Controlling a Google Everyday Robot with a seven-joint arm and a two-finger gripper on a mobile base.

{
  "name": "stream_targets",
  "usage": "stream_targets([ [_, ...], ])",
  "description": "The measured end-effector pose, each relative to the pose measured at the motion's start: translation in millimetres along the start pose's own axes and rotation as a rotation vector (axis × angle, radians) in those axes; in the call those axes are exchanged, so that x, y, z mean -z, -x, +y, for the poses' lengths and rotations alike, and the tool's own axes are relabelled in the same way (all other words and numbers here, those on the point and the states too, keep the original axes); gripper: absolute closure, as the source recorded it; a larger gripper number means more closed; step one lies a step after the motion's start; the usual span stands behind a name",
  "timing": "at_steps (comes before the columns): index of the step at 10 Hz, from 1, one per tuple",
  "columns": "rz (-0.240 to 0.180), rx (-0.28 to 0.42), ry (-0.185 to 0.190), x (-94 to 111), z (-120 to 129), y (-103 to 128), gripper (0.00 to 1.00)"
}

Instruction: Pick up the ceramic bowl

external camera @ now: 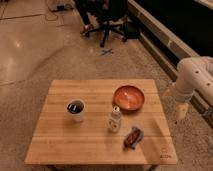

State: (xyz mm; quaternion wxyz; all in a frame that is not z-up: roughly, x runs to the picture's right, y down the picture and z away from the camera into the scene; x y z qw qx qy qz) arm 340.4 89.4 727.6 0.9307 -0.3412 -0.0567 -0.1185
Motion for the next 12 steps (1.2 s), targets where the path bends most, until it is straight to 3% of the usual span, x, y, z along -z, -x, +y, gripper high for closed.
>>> stream_targets([
  [7,-0.004,0.023,-0.002,-2,-1,3,0.2],
  [12,-0.038,0.183,-0.097,-38,-56,39,0.2],
])
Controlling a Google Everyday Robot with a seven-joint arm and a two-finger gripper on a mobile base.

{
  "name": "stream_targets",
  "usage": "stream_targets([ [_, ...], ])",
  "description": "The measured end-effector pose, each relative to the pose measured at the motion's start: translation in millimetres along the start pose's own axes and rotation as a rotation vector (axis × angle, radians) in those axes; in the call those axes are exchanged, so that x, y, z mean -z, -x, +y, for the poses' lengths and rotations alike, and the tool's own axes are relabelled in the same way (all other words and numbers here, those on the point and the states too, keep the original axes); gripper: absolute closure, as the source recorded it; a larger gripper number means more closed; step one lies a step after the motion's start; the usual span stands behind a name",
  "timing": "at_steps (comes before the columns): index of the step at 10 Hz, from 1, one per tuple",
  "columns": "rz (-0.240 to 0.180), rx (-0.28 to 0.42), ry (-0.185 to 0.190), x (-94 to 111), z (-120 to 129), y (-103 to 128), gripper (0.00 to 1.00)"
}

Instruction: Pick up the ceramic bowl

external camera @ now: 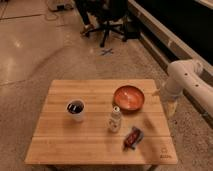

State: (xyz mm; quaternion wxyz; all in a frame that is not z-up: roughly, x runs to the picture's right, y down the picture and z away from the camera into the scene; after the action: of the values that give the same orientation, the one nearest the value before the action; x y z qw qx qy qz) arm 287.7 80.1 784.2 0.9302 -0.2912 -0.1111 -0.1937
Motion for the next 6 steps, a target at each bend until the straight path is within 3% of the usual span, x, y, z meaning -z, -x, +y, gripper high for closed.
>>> stream_targets([
  [3,-0.01,0.076,-0.011,-42,-26,11,0.2],
  [6,-0.035,0.096,-0.024,-80,-44,19,0.2],
])
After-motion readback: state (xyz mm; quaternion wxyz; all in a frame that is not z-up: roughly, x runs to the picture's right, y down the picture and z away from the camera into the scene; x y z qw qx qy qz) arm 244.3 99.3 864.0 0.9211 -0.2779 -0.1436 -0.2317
